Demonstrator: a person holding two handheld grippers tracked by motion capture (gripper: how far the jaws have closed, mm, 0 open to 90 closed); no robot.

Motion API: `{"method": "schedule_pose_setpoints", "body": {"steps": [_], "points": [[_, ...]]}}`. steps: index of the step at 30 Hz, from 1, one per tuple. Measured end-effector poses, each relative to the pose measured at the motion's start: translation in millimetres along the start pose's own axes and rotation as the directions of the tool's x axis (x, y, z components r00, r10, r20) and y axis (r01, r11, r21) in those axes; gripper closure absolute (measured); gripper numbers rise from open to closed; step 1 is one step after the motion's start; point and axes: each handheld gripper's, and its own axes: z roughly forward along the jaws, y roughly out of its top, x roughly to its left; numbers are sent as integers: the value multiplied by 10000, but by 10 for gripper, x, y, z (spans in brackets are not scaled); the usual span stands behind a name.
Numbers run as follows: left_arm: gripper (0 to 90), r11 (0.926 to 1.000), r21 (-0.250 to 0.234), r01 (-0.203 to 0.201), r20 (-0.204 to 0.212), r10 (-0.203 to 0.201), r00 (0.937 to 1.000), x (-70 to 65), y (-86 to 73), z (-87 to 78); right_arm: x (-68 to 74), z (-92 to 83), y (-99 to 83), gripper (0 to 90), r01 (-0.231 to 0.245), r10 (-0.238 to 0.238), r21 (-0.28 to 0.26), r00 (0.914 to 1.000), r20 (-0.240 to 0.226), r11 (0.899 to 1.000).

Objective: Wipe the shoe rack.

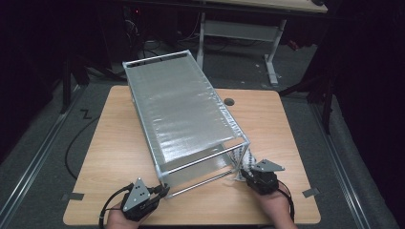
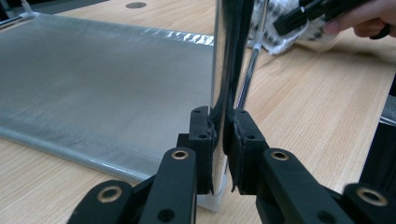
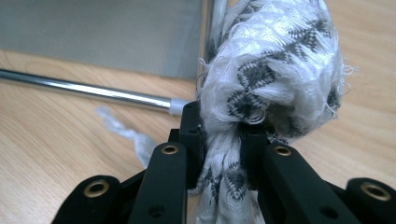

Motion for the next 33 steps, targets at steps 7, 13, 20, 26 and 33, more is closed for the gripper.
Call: {"method": "schedule_pose_setpoints", "body": {"steps": [7,13,20,26,33], "points": [[807,10000,33,-49,-4,49,10000,-1,-1,-9,39,-191,150,771,333,-311,-913,9992,259,9953],[808,10000,4,-13,3,13,10000,1,-4,-7,55,-401,300,770,681,-585,-1872,9967,563,9800],[805,9993,212,-298,-61,300,9995,-13,15,-24,107,-654,456,770,1077,-847,-2914,9923,904,9505],[805,9996,191,-221,-81,223,9997,-17,8,-30,97,-700,496,770,973,-752,-3166,9938,813,9436],[805,9996,158,-253,-51,254,9997,-16,8,-23,54,-520,371,771,677,-587,-2486,9973,433,9662]]}}
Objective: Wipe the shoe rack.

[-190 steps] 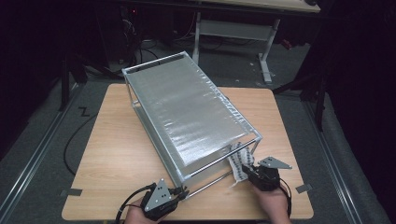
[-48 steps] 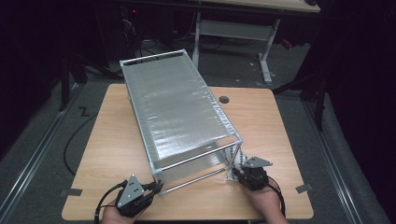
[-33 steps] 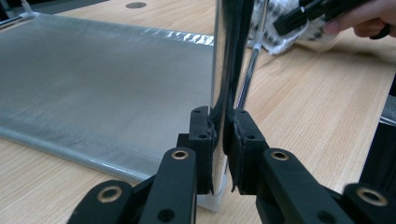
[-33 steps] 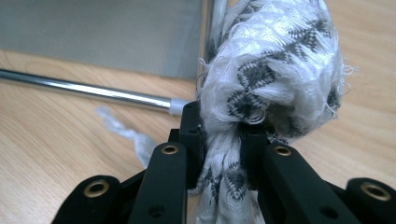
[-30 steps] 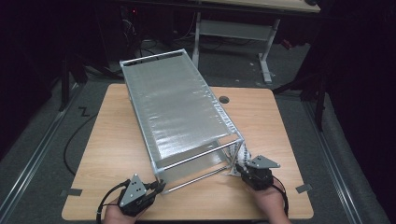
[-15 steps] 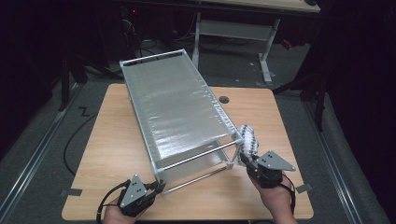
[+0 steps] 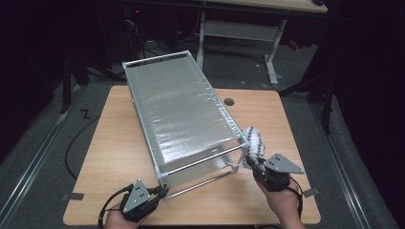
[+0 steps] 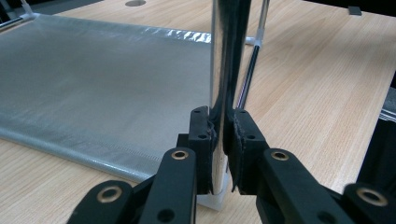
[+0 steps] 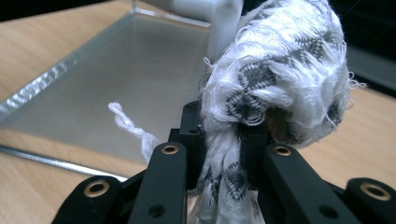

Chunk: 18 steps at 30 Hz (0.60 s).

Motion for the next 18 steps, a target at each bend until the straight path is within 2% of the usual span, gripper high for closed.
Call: {"method": "schedule_pose_setpoints", "body": {"steps": [4,7,11,15,18], "points": [[805,10000,45,-46,-30,47,10000,-5,6,-1,15,121,-159,771,-82,98,793,9998,-198,9968],[804,10000,64,-44,-51,45,10000,-8,9,0,20,197,-267,771,-112,164,1319,9992,-377,9912],[804,10000,73,-35,-46,35,10000,-7,11,1,3,283,-382,771,-377,497,1848,9969,-611,9821],[804,10000,67,-36,-22,37,10000,-4,11,2,9,371,-492,771,-536,746,2392,9940,-798,9695],[804,10000,43,-1,3,1,10000,-1,9,4,32,430,-586,770,-621,954,2885,9901,-1028,9555]]}}
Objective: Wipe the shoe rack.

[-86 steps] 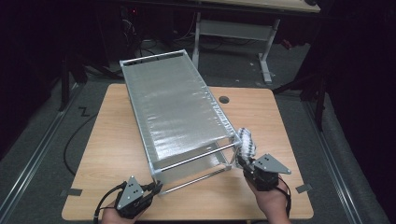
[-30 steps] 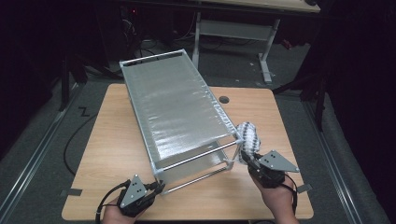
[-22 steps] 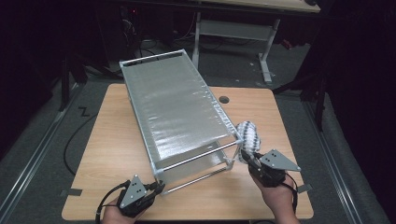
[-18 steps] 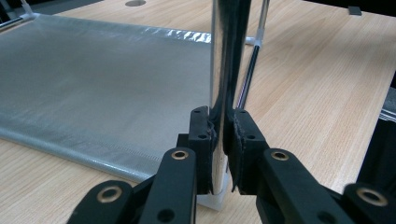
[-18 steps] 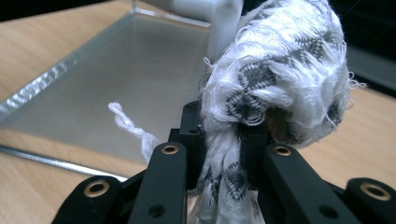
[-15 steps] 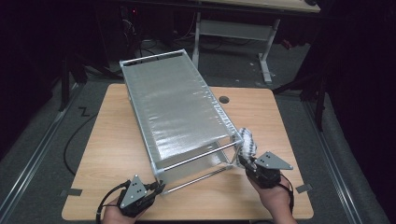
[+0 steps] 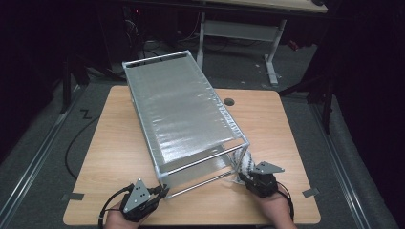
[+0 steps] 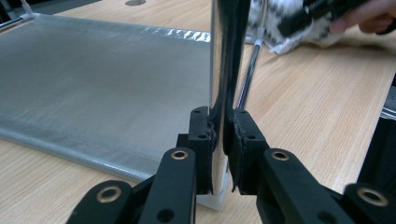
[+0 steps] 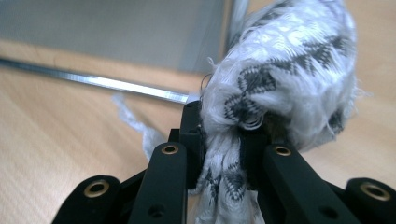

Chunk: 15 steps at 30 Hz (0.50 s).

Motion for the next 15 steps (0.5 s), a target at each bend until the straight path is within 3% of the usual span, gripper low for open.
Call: {"method": "schedule_pose_setpoints", "body": {"steps": [2,5,11,15], "points": [[804,10000,26,1,-50,-1,10000,-3,4,2,31,31,-27,769,53,-52,268,10000,-50,9996],[804,10000,52,45,-118,-44,9999,-12,11,8,-2,4,-15,769,-226,227,204,9997,-25,9995],[804,9998,-12,181,-143,-181,9997,-16,3,10,-176,-140,41,768,-1003,1052,-707,9920,692,9924],[804,9996,-11,287,-249,-287,9993,-20,-13,-20,-261,-228,129,767,-1288,1476,-1563,9823,1156,9793]]}}
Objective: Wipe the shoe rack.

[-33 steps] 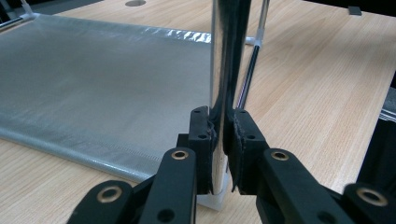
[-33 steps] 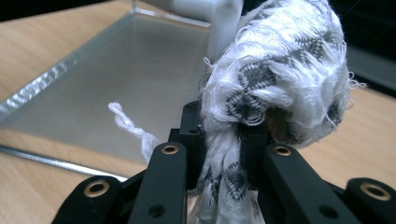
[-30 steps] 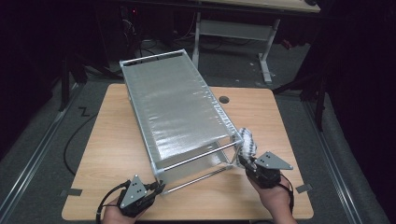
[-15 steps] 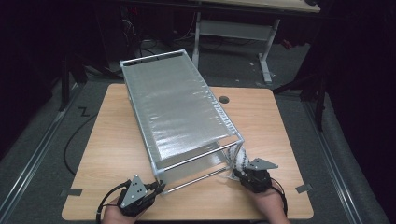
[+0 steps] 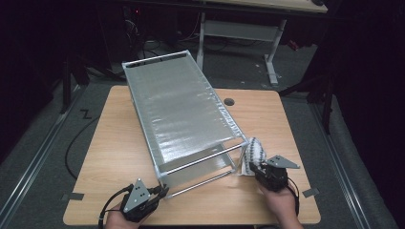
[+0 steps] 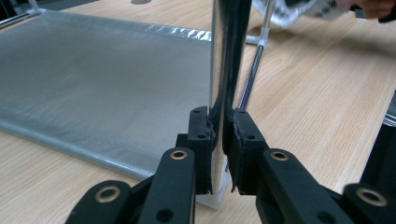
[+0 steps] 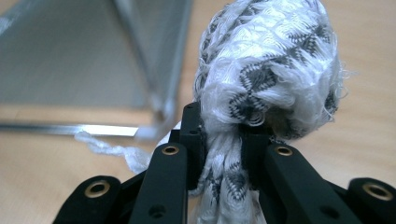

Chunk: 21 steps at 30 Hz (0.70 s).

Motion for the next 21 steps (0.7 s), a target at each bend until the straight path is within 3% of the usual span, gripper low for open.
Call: {"method": "schedule_pose_setpoints", "body": {"steps": [8,15,18,21], "points": [[801,9999,150,70,-423,-63,9991,-13,-50,-134,115,104,241,761,156,-142,-1216,9998,128,9925],[800,9999,106,122,-509,-117,9986,9,-51,-117,326,183,294,773,750,-811,-1411,9960,-386,9872],[801,9998,89,182,-550,-177,9983,28,-54,-119,318,162,292,777,631,-729,-1526,9956,-594,9863],[801,9997,90,233,-599,-227,9979,55,-60,-127,337,141,278,783,801,-909,-1556,9938,-637,9846]]}}
